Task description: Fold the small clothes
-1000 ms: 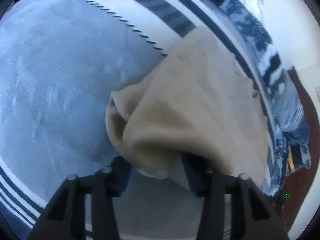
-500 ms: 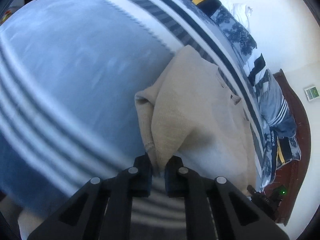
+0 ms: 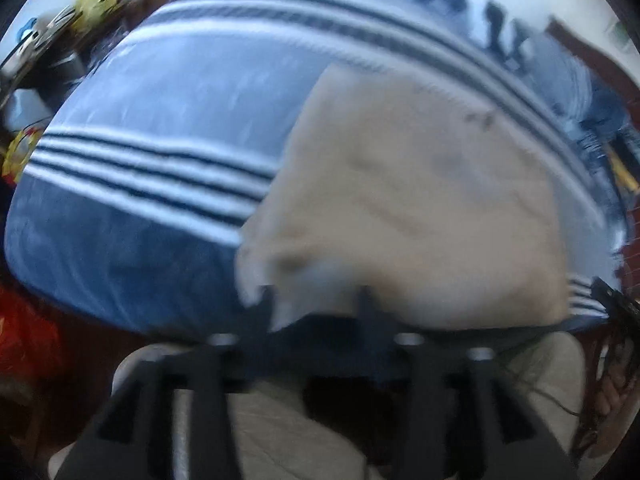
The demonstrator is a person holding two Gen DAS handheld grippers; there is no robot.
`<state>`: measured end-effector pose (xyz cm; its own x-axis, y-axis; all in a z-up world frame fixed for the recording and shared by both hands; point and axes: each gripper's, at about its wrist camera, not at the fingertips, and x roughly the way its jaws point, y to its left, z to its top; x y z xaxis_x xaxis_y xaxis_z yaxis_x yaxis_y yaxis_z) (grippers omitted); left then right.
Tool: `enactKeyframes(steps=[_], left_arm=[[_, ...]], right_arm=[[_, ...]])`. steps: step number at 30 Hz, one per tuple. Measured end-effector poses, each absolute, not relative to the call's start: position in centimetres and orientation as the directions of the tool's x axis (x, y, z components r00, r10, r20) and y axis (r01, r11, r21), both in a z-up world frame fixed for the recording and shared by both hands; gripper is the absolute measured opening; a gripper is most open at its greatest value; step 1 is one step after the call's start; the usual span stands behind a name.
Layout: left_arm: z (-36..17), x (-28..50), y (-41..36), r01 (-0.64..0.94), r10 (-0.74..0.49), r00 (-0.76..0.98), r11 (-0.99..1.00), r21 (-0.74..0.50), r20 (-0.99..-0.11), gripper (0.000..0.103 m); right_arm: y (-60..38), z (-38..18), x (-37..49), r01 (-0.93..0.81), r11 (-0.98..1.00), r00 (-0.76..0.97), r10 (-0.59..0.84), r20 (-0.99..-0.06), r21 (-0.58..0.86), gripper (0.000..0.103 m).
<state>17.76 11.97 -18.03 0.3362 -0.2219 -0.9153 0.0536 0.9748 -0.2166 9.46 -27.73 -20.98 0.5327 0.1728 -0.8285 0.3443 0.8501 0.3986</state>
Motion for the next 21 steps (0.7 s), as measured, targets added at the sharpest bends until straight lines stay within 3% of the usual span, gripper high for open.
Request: enactKeyframes(steps=[1,2,4,9,13,14,18,21], left_arm=[[-17.3,17.8,11.8,0.062,-0.236,0.354,0.971,-0.229,-0.905,0.061],[-16.6,18.1,11.6,0.069,-0.243,0.372,0.97,-0.235,-0.896,0.066],[-15.5,19.5,11.1,0.072,-0.229,0.401,0.973,-0.219,-0.887,0.074],[-15.7,25.8,10.3,0.076,-0.156,0.468,0.988,-0.136,-0.87,0.074],[-19.5,32.5,10.8,0.034,-0.149,0.408,0.988,-0.148,-0.901,0.074],[-20.4,33.9,10.8,0.025,-0.146,0.388,0.989,-0.147,-0.91,0.073],[-22.8,38.0,10.9,0.014,-0.167,0.363,0.985,-0.174,-0.917,0.062],[-24.3,39.8,10.0,0.025,-0.173,0.336,0.984,-0.175,-0.926,0.061]], right_arm=[[-27.6,-19.6,9.6,0.334,0.857,0.562,0.154,-0.812,0.393,0.056],[-27.5,-18.4,9.8,0.317,0.86,0.595,0.148,-0.79,0.4,0.075],[-27.3,-16.8,10.5,0.267,0.869,0.631,0.169,-0.757,0.416,0.075],[-26.9,-16.4,15.0,0.152,0.895,0.653,0.228,-0.722,0.42,0.073],[-26.1,-18.6,20.2,0.12,0.918,0.607,0.234,-0.759,0.379,0.062],[-26.0,-19.3,21.5,0.118,0.922,0.592,0.234,-0.771,0.37,0.056],[-26.9,-21.1,26.4,0.125,0.928,0.553,0.228,-0.802,0.35,0.055],[-27.9,-22.4,29.5,0.13,0.931,0.536,0.224,-0.814,0.342,0.053]])
